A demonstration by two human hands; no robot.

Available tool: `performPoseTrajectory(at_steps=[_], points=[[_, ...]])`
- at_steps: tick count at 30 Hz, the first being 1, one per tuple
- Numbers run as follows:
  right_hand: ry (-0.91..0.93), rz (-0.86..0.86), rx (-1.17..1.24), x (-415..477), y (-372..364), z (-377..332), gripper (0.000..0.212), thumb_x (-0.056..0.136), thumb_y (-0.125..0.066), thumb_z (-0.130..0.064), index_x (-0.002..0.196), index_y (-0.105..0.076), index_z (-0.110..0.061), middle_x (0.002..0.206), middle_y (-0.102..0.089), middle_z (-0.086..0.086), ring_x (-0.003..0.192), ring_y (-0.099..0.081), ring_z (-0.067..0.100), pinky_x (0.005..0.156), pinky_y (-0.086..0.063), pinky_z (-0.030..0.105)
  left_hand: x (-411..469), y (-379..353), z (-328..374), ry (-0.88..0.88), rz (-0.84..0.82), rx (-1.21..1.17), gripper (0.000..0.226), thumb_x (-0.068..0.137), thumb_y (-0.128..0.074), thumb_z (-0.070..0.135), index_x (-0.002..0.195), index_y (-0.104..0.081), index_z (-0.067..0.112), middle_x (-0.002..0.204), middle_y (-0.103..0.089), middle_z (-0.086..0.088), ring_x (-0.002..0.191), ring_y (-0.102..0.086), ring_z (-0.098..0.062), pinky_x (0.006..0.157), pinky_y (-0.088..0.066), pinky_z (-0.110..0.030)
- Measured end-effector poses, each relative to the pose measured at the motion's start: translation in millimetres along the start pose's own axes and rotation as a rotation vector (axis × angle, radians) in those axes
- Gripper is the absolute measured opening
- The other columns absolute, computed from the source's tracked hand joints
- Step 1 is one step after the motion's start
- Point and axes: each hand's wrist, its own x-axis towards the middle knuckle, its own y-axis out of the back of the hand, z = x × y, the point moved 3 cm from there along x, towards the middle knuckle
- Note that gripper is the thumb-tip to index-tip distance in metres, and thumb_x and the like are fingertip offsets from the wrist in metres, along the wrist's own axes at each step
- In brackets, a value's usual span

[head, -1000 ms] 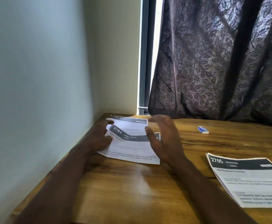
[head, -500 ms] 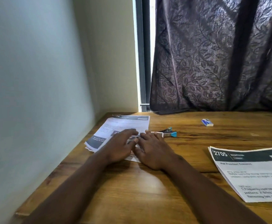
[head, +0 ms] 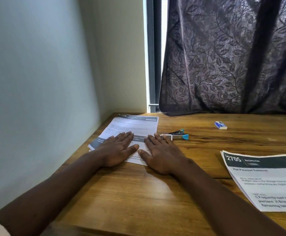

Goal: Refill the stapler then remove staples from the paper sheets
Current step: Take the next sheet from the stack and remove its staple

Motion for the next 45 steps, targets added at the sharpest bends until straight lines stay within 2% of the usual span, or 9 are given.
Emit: performPoseTrajectory(at_steps=[11, 15, 19, 21, 23, 28, 34, 41, 45], points=[[-0.238, -0.022, 0.035, -8, -2, 6, 0.098, 0.091, -0.01, -0.081, 0.163, 0.004, -0.016, 0.171, 0.008, 0.004, 0.158, 0.009, 0.021, 0.128, 0.001, 0.04, 2, -4, -2, 0.012, 0.02, 0.009, 0.08, 0.097, -0.009, 0.072, 0.162, 0.008, 0.027, 0.17, 0.01, 0.009, 0.157, 0.01, -0.011, 0.127, 0.005, -0.048], [-0.352, -0.039, 0.008, -14, 0, 3, 0.106, 0.086, -0.009, -0.086, 0.163, -0.003, -0.014, 0.171, 0.0, 0.009, 0.158, 0.0, 0.026, 0.128, -0.007, 0.045, 1, -4, -3, 0.026, 0.033, 0.024, 0.085, 0.094, -0.009, 0.077, 0.162, 0.007, 0.028, 0.171, 0.01, 0.006, 0.157, 0.01, -0.015, 0.127, 0.003, -0.053], [-0.364, 0.14, -0.065, 2, 16, -4, 0.075, 0.098, -0.031, -0.068, 0.146, -0.046, -0.012, 0.147, -0.05, 0.011, 0.134, -0.045, 0.029, 0.111, -0.036, 0.046, 0, -3, -1, 0.051, 0.041, 0.007, 0.088, 0.09, -0.01, 0.082, 0.162, 0.005, 0.033, 0.171, 0.01, 0.002, 0.158, 0.01, -0.024, 0.125, 0.005, -0.057], [-0.333, 0.215, -0.043, 18, 21, -11, 0.054, 0.101, -0.039, -0.054, 0.131, -0.056, -0.012, 0.131, -0.055, 0.011, 0.12, -0.049, 0.026, 0.101, -0.041, 0.044, 0, -3, -2, 0.049, 0.048, -0.002, 0.088, 0.091, -0.011, 0.082, 0.162, 0.004, 0.033, 0.171, 0.009, 0.001, 0.158, 0.01, -0.024, 0.125, 0.004, -0.057], [-0.327, 0.257, -0.058, 29, 20, -15, 0.049, 0.1, -0.041, -0.052, 0.125, -0.059, -0.013, 0.125, -0.053, 0.009, 0.114, -0.046, 0.025, 0.096, -0.043, 0.044, 1, -4, -4, 0.043, 0.062, -0.017, 0.087, 0.091, -0.012, 0.081, 0.162, 0.001, 0.032, 0.172, 0.008, 0.001, 0.158, 0.009, -0.024, 0.125, 0.003, -0.058], [-0.351, 0.349, -0.031, 40, 13, -9, 0.053, 0.096, -0.042, -0.058, 0.127, -0.055, -0.016, 0.123, -0.052, 0.008, 0.113, -0.044, 0.025, 0.096, -0.042, 0.044, 1, 6, -9, 0.018, 0.165, -0.13, 0.086, 0.09, -0.033, 0.081, 0.16, -0.018, 0.033, 0.17, -0.016, -0.001, 0.157, -0.014, -0.023, 0.124, -0.014, -0.054], [-0.312, 0.399, 0.019, 38, 12, -6, 0.051, 0.093, -0.048, -0.062, 0.12, -0.055, -0.02, 0.121, -0.045, 0.004, 0.114, -0.041, 0.023, 0.099, -0.041, 0.045, 1, 31, -53, 0.095, 0.559, -0.338, 0.064, 0.094, -0.056, 0.058, 0.15, -0.038, 0.032, 0.147, -0.055, -0.001, 0.132, -0.054, -0.024, 0.106, -0.046, -0.044], [-0.283, 0.509, 0.099, 30, 19, -6, 0.041, 0.092, -0.056, -0.056, 0.119, -0.048, -0.025, 0.113, -0.064, -0.002, 0.106, -0.053, 0.021, 0.098, -0.033, 0.045, 4, 26, -54, 0.082, 0.572, -0.463, 0.05, 0.093, -0.065, 0.045, 0.139, -0.049, 0.032, 0.122, -0.068, 0.006, 0.106, -0.065, -0.017, 0.094, -0.051, -0.035], [-0.279, 0.604, 0.188, 24, 23, 0, 0.04, 0.095, -0.054, -0.051, 0.126, -0.056, -0.026, 0.115, -0.064, -0.004, 0.107, -0.052, 0.019, 0.096, -0.03, 0.041, 5, 27, -50, 0.043, 0.58, -0.555, 0.042, 0.097, -0.064, 0.033, 0.138, -0.053, 0.03, 0.108, -0.075, 0.004, 0.098, -0.07, -0.017, 0.09, -0.055, -0.037]])
